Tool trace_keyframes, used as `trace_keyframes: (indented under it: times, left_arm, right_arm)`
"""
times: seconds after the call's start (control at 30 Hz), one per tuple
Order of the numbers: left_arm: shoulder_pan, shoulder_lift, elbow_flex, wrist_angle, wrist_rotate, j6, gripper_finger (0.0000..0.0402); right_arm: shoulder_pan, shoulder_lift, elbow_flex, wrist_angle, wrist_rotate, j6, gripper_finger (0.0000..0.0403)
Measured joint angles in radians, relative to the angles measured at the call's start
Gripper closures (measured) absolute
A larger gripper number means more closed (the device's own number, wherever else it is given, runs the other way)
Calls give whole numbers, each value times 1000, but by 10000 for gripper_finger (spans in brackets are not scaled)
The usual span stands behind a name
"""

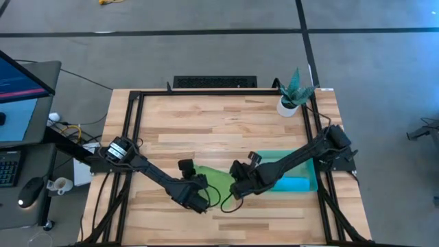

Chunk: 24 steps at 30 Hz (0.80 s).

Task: Roll microfiber towels into tight, uniform cylinder then place into a basket
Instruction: Roll the green microfiber towel

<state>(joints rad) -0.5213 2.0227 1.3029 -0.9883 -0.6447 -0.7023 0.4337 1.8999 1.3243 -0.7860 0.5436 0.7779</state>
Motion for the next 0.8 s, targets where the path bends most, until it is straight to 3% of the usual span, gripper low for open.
trace_keyframes:
  times: [0.23,0.57,0.8]
  left_arm:
    - [-11,-100,0,59,17,5,281]
    - [87,-120,-24,244,335,307,281]
    - [202,-119,-85,284,458,421,281]
  right_arm:
    - [21,-63,0,-22,13,-1,390]
    - [46,-63,-6,-25,12,-24,376]
    - [51,-63,-6,-68,13,-30,383]
